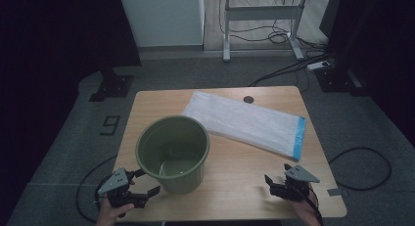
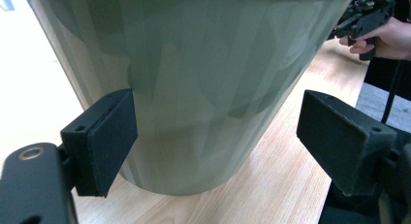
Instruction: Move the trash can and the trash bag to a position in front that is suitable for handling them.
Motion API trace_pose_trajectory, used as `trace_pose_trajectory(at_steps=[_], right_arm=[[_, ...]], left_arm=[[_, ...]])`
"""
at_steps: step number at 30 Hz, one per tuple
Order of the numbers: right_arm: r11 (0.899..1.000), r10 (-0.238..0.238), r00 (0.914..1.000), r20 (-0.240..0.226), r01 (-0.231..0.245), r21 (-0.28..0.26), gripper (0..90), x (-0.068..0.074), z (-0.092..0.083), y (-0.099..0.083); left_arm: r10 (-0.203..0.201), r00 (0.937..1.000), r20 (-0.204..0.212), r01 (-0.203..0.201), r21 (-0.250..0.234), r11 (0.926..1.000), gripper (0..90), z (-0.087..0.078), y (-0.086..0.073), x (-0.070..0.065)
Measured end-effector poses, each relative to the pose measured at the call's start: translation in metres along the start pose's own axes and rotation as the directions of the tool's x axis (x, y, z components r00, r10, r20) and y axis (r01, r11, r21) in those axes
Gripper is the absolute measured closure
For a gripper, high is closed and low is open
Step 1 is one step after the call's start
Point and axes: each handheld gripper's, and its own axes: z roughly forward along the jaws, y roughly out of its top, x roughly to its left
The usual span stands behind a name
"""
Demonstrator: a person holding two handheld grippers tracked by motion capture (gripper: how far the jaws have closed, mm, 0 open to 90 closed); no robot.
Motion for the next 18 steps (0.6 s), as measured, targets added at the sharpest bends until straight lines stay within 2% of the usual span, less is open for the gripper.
trace_pose_trajectory(at_steps=[7, 13, 18], right_arm=[[1.000, 0.015, 0.9998, 0.014, -0.015, -0.007, 13.2, -0.001, -0.006, -0.002], [1.000, 0.005, 0.9999, 0.009, -0.004, -0.012, 13.2, 0.005, -0.007, -0.002], [1.000, -0.013, 0.9999, 0.005, 0.013, -0.008, 13.2, 0.006, -0.007, -0.002]], left_arm=[[0.030, 0.9982, 0.052, -0.031, 0.018, 0.9994, 14.3, 0.022, 0.008, -0.001], [0.072, 0.9913, 0.110, -0.077, 0.035, 0.9964, 14.5, 0.048, 0.021, -0.008], [0.105, 0.9845, 0.140, -0.115, 0.059, 0.9916, 14.8, 0.065, 0.028, -0.019]])
